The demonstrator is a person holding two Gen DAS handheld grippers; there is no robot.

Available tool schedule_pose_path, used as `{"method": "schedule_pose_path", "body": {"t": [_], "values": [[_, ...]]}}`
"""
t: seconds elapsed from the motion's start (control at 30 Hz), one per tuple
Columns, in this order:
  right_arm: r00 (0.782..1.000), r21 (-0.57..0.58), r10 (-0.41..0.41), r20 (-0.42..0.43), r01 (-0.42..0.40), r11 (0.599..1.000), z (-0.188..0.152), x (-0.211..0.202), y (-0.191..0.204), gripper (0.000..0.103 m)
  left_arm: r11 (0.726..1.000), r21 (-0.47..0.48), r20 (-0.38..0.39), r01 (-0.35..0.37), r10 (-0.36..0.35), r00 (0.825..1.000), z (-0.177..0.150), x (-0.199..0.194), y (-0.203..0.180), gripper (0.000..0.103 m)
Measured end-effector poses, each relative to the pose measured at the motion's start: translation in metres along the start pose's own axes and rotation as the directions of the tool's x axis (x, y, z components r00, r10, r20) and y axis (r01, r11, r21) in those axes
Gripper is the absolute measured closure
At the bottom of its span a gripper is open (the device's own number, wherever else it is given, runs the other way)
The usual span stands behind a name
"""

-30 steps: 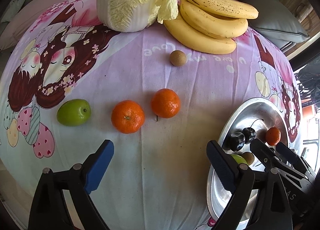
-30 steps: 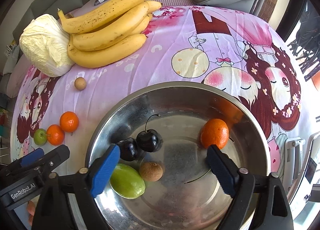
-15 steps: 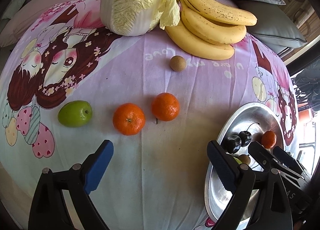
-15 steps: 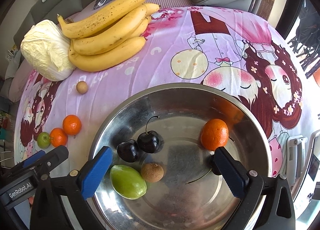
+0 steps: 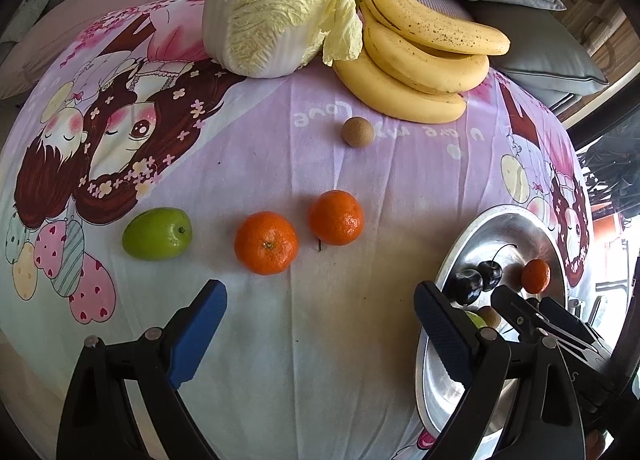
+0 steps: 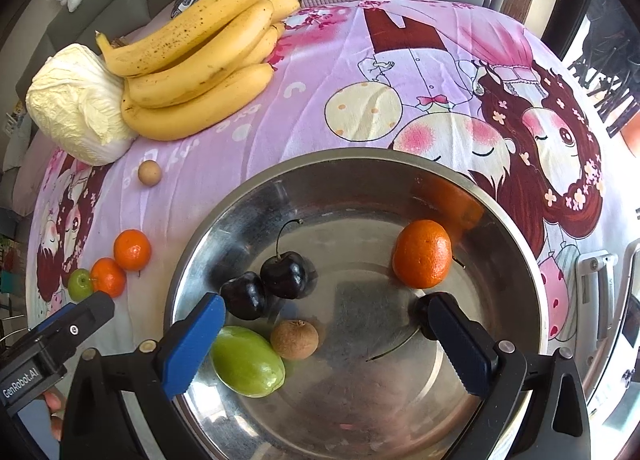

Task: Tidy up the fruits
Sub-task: 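Withdraw both open tools from the bowl, then move both open tools toward the green apple and remaining tangerines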

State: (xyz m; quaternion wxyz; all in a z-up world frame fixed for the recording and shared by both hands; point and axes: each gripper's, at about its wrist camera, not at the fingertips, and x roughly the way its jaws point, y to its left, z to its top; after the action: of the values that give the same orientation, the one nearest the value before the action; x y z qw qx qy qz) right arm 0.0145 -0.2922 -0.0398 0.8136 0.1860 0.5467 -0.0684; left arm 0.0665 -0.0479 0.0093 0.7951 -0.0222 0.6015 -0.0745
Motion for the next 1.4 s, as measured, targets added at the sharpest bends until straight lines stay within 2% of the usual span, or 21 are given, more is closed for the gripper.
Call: {"method": "schedule_pose_path", "body": {"t": [0.23,0.43,0.73,0.93,1.07,1.2,1.4], "values": [[1.000,0.006,-0.014,0.023,0.014,1.000,0.000,0.001,0.001,0.000,0.999,-0.019,0.027,-0.038,0.039,0.999,0.003,-0.005,0.009,0.008],[0.999,0.033,0.000,0.044,-0.001,0.999,0.002,0.001,-0.002,0.000,0.999,-0.032,0.012,-0.036,0.037,0.999,0.005,-0.006,0.017,0.008],[0.999,0.039,-0.022,0.029,0.021,0.999,0.002,0.002,-0.004,0.000,0.995,-0.056,-0.029,-0.084,0.082,0.996,0.009,-0.005,0.033,0.008],[1.000,0.035,-0.009,0.024,0.008,0.999,0.002,0.000,0.012,0.000,0.991,-0.105,-0.048,-0.084,0.079,0.996,0.013,-0.006,0.053,0.008],[1.000,0.018,0.000,0.014,-0.001,1.000,0.003,0.000,0.026,0.000,0.985,-0.162,-0.035,-0.053,0.048,0.998,0.018,-0.012,0.073,0.008],[1.000,-0.021,0.012,0.018,-0.012,1.000,0.001,-0.002,0.045,0.000,0.974,-0.221,-0.022,-0.048,0.045,0.999,0.023,-0.018,0.096,0.008],[1.000,-0.080,0.021,0.013,-0.020,0.997,0.006,-0.005,0.079,0.000,0.951,-0.308,-0.028,-0.005,-0.004,1.000,0.025,-0.018,0.132,0.008]]}}
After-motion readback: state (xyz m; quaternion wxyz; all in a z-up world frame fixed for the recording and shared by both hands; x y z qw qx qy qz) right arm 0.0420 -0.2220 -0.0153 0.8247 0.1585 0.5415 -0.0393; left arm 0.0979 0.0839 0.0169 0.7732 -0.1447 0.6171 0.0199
